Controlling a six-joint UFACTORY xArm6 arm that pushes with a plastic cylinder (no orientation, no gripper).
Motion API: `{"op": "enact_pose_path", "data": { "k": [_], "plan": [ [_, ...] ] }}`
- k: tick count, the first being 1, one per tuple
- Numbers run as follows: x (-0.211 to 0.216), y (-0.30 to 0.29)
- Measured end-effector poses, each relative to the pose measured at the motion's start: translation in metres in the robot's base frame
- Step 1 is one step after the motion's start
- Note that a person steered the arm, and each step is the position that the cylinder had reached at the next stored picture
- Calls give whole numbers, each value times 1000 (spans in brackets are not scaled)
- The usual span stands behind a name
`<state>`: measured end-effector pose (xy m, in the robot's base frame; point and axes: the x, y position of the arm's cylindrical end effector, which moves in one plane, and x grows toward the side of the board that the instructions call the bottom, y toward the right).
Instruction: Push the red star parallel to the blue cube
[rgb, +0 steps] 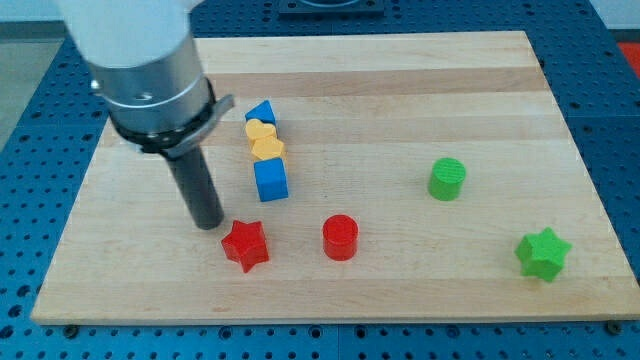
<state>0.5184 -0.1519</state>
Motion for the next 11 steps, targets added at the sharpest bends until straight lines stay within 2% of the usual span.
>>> {"op": "enact_pose_path", "data": {
  "k": [1,2,3,9,11],
  "plan": [
    [23,-25],
    [64,-30],
    [71,-20],
    [16,97],
    [13,141]
  ]
}}
